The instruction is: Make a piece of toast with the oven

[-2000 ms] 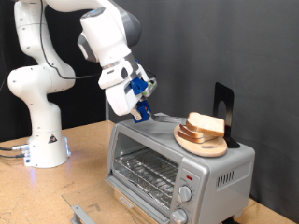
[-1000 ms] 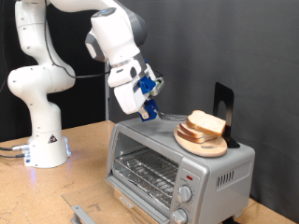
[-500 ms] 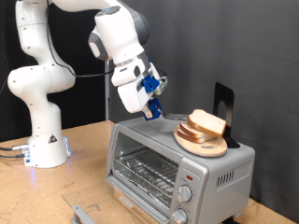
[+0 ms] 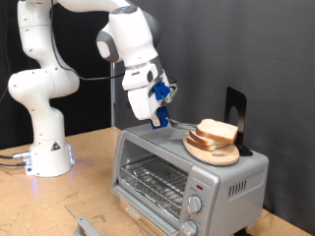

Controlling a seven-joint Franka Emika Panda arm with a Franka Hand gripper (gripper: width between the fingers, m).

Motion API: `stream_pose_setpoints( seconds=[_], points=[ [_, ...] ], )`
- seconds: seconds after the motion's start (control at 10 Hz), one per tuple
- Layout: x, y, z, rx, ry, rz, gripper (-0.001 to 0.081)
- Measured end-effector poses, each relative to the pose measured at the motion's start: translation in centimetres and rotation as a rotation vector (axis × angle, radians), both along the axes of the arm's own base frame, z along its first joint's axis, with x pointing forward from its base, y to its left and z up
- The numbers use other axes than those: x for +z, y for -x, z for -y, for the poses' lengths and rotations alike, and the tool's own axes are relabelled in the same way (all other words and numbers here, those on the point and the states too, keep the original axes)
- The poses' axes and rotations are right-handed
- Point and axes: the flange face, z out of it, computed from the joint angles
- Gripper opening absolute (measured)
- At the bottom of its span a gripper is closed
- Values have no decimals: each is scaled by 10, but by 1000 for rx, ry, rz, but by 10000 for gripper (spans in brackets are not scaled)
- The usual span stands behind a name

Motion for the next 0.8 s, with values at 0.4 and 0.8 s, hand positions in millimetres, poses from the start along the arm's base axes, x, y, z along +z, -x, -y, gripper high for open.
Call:
stream_pose_setpoints(
  seconds=[0.4,0.8],
  points=[
    [6,-11,-6,-22,-3,-25,328],
    [4,-20,-14,-47,1,-40,327]
  ],
)
